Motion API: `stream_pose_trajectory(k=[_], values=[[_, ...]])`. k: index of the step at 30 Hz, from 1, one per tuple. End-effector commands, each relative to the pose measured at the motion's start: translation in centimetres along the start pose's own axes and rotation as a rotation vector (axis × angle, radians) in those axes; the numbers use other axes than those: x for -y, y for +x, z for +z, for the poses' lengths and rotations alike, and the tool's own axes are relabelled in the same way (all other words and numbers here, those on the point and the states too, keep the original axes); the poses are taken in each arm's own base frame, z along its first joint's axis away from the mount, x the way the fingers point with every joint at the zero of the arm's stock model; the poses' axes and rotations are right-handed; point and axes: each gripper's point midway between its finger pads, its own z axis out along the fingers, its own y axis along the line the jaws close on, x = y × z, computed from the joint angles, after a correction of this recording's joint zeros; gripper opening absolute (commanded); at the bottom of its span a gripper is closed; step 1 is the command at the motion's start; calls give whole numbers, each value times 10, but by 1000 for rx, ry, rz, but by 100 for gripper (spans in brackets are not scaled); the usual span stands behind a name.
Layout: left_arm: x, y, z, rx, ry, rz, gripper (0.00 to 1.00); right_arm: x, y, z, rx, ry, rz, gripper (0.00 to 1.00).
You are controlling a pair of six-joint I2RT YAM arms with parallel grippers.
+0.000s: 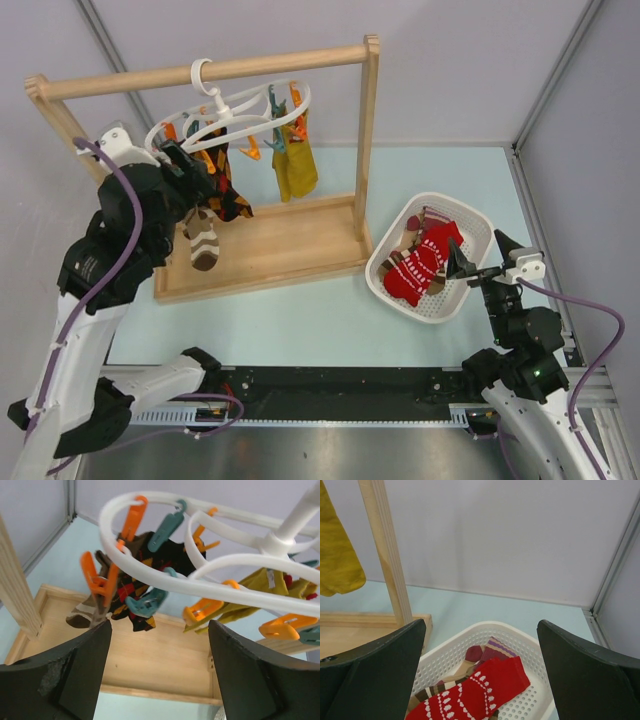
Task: Clip the socks to the hanger
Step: Open the clamp at the hanger.
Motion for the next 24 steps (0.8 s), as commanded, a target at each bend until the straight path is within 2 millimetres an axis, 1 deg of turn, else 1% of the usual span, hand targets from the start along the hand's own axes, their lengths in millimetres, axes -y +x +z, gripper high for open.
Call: stream_pose_trajectory(k=[1,3,5,8,10,17,18,21,24], values=[[-6,-22,-9,54,25,-44,83,0,-14,-1,51,-5,2,100],[-14,-26,-5,64,-5,-47,83,1,-15,-2,55,-5,3,100],[-13,-27,-4,57,11,-56,83,1,-15,-2,56,-5,5,100],[-18,-30,0,74,-6,-66,81,0,-15,-2,58,-6,5,100],[-22,-28,3,69,-20,-65,78,1,-16,-3,61,-6,6,100],[-23,-25,4,56,-23,-59,67,0,-16,-3,60,-9,8,100],[-23,-25,4,55,-29,-59,63,0,-16,-3,61,-10,9,100],[-26,-23,5,44,-44,-47,59,-1,-16,-3,62,-12,9,100],[-28,-24,6,45,-60,-46,59,0,-16,-3,60,-9,8,100]])
